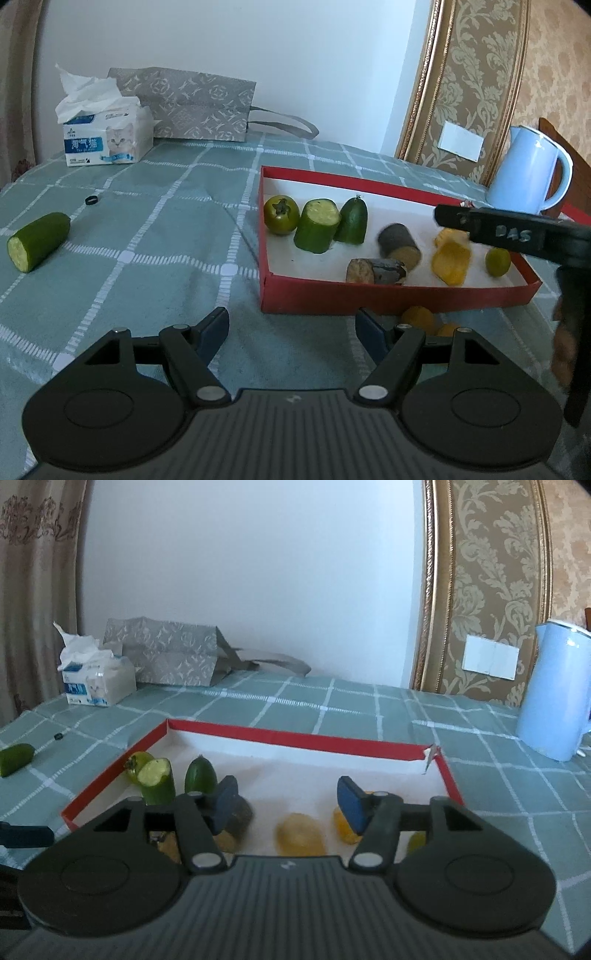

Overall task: Organize fruits
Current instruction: 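Carry the dark log chunk into the tray and open the right tool, then grasp the brown round fruit beside the tray with the right tool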

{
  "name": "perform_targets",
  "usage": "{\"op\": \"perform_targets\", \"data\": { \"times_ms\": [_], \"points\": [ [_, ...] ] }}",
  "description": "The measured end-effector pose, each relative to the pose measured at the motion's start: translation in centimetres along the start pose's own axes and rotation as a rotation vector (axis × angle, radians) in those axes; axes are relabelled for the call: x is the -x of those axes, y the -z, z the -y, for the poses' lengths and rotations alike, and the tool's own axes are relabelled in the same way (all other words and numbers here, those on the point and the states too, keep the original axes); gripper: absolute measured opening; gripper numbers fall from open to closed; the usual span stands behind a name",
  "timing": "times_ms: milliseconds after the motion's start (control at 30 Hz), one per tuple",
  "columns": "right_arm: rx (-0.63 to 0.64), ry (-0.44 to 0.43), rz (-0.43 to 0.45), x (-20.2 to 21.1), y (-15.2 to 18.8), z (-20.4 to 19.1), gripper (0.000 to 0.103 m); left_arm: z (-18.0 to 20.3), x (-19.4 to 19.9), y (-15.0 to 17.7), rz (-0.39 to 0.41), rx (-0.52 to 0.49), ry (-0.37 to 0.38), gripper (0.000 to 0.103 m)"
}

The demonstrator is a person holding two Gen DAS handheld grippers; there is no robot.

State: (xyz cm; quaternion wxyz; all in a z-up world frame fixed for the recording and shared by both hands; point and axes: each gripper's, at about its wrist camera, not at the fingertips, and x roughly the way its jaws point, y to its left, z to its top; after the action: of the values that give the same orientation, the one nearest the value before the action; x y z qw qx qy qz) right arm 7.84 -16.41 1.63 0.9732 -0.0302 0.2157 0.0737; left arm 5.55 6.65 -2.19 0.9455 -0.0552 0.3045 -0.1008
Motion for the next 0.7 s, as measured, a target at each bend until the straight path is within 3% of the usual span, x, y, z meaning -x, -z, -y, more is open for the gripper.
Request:
{"op": "perform_targets", "data": {
  "times_ms": [300, 433, 700],
  "points": [
    [-0.020, -0.058, 0.022, 6.5, 3.8, 1.6, 0.057, 0.2, -0.2, 0.1, -0.002, -0.009, -0.032, 0.075],
    [-0.016, -0.074, -0.013, 6.8, 5.7, 1.4, 0.057, 0.4, -0.2, 0.2, -0.001, -0.025, -0.059, 0.075],
    [0.053, -0.129, -0.038, 6.8, 6.4, -0.7, 0.056, 0.4, -0.2, 0.4, -0.002, -0.042, -0.075, 0.077]
  ]
}}
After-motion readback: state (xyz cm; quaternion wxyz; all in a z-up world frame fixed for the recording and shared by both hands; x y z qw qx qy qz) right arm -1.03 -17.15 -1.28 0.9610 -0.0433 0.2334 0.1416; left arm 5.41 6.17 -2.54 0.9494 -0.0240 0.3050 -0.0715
